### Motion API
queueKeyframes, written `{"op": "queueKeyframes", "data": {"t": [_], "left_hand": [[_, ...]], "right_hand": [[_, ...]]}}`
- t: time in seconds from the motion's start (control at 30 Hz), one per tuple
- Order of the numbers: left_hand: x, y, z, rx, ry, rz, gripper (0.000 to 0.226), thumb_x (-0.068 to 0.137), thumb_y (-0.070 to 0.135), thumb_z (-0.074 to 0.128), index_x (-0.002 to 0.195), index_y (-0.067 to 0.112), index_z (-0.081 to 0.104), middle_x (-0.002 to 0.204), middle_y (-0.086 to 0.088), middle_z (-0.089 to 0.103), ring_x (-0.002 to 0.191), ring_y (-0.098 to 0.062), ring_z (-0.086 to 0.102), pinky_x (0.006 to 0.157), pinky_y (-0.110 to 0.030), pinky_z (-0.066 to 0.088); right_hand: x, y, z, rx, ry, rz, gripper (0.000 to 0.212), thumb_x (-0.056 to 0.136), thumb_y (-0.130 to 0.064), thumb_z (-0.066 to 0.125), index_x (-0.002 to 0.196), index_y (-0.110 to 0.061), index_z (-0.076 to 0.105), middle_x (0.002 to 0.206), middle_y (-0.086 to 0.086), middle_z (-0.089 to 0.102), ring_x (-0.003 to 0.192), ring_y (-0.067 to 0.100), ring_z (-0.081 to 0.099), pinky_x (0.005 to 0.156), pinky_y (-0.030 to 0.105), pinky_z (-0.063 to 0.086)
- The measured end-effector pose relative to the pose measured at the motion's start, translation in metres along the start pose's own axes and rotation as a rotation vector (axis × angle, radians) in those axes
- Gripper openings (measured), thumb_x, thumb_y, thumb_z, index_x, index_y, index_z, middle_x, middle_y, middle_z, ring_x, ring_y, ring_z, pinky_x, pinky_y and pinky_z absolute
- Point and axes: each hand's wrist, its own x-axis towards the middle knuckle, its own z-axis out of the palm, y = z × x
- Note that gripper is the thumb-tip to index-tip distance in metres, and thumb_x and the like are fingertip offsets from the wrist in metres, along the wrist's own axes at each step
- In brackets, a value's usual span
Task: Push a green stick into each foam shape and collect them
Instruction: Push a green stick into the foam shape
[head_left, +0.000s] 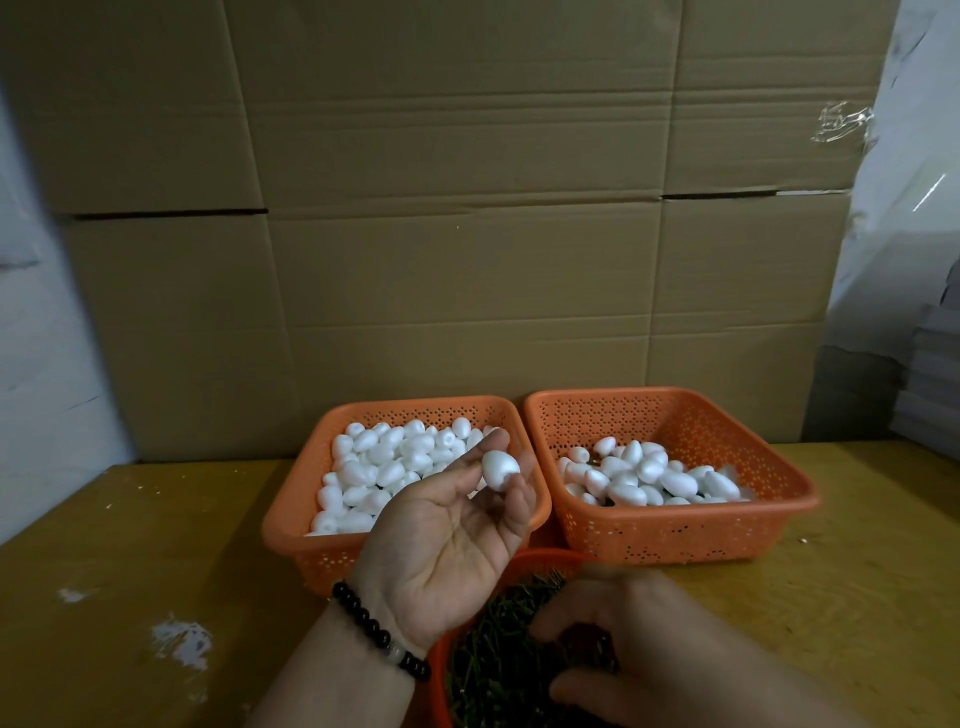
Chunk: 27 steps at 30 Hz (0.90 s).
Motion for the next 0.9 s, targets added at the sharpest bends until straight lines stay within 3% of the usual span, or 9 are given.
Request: {"op": "queueKeyframes", "data": {"t": [0.17, 0.27, 0.33, 0.43, 0.53, 0.7, 0.9], "left_hand": [[0.0004, -0.0011, 0.0023, 0.004, 0.056, 0.028, 0.043, 0.066, 0.002, 0.069, 0.110, 0.000, 0.066, 0.096, -0.023, 0.059, 0.071, -0.024, 0.062, 0.053, -0.027, 0.057], [0.0019, -0.0022, 0.0012, 0.003, 0.081, 0.039, 0.056, 0.054, -0.005, 0.074, 0.109, -0.002, 0.067, 0.096, -0.022, 0.058, 0.073, -0.024, 0.062, 0.052, -0.029, 0.057], [0.0015, -0.0026, -0.0003, -0.003, 0.066, 0.018, 0.059, 0.056, -0.006, 0.072, 0.114, -0.001, 0.064, 0.093, -0.022, 0.061, 0.073, -0.025, 0.064, 0.055, -0.031, 0.058], [-0.0007, -0.0039, -0.0011, 0.029, 0.023, -0.034, 0.052, 0.062, -0.002, 0.072, 0.113, 0.001, 0.063, 0.091, -0.018, 0.067, 0.073, -0.026, 0.067, 0.060, -0.032, 0.059], [-0.0006, -0.0049, -0.0008, 0.030, 0.009, -0.067, 0.042, 0.071, 0.002, 0.066, 0.113, -0.001, 0.062, 0.096, -0.020, 0.067, 0.072, -0.027, 0.068, 0.062, -0.030, 0.059], [-0.0002, -0.0056, -0.0009, -0.005, 0.011, -0.077, 0.060, 0.070, -0.001, 0.065, 0.129, 0.002, 0.055, 0.110, -0.024, 0.065, 0.075, -0.029, 0.068, 0.061, -0.029, 0.059], [-0.0003, -0.0096, -0.0016, 0.052, 0.032, -0.067, 0.057, 0.075, -0.001, 0.060, 0.131, 0.000, 0.050, 0.112, -0.025, 0.066, 0.078, -0.030, 0.069, 0.060, -0.030, 0.058]], "right_hand": [[-0.0024, 0.0014, -0.0054, 0.119, 0.142, 0.033, 0.033, 0.078, -0.020, 0.074, 0.104, -0.039, 0.069, 0.093, -0.035, 0.060, 0.094, -0.015, 0.055, 0.079, 0.003, 0.042], [-0.0038, 0.0002, -0.0066, 0.181, 0.214, 0.041, 0.027, 0.080, -0.021, 0.075, 0.097, -0.042, 0.071, 0.092, -0.036, 0.064, 0.086, -0.015, 0.060, 0.072, 0.002, 0.043], [-0.0048, -0.0015, -0.0079, 0.226, 0.262, 0.044, 0.025, 0.081, -0.021, 0.075, 0.094, -0.042, 0.072, 0.091, -0.034, 0.064, 0.080, -0.012, 0.062, 0.067, 0.003, 0.043], [-0.0057, -0.0023, -0.0082, 0.222, 0.344, 0.043, 0.024, 0.080, -0.019, 0.076, 0.088, -0.041, 0.072, 0.091, -0.029, 0.065, 0.080, -0.007, 0.063, 0.067, 0.006, 0.045], [-0.0057, -0.0016, -0.0056, 0.279, 0.422, 0.083, 0.026, 0.081, -0.015, 0.074, 0.084, -0.041, 0.071, 0.081, -0.025, 0.066, 0.068, -0.002, 0.062, 0.058, 0.008, 0.043], [-0.0052, -0.0006, -0.0023, 0.455, 0.498, 0.099, 0.036, 0.084, -0.011, 0.070, 0.090, -0.047, 0.071, 0.073, -0.011, 0.071, 0.062, 0.006, 0.065, 0.056, 0.015, 0.049], [-0.0035, -0.0008, -0.0036, 0.402, 0.572, 0.066, 0.029, 0.083, -0.019, 0.069, 0.095, -0.045, 0.071, 0.069, -0.012, 0.065, 0.060, 0.003, 0.061, 0.053, 0.008, 0.041]]}}
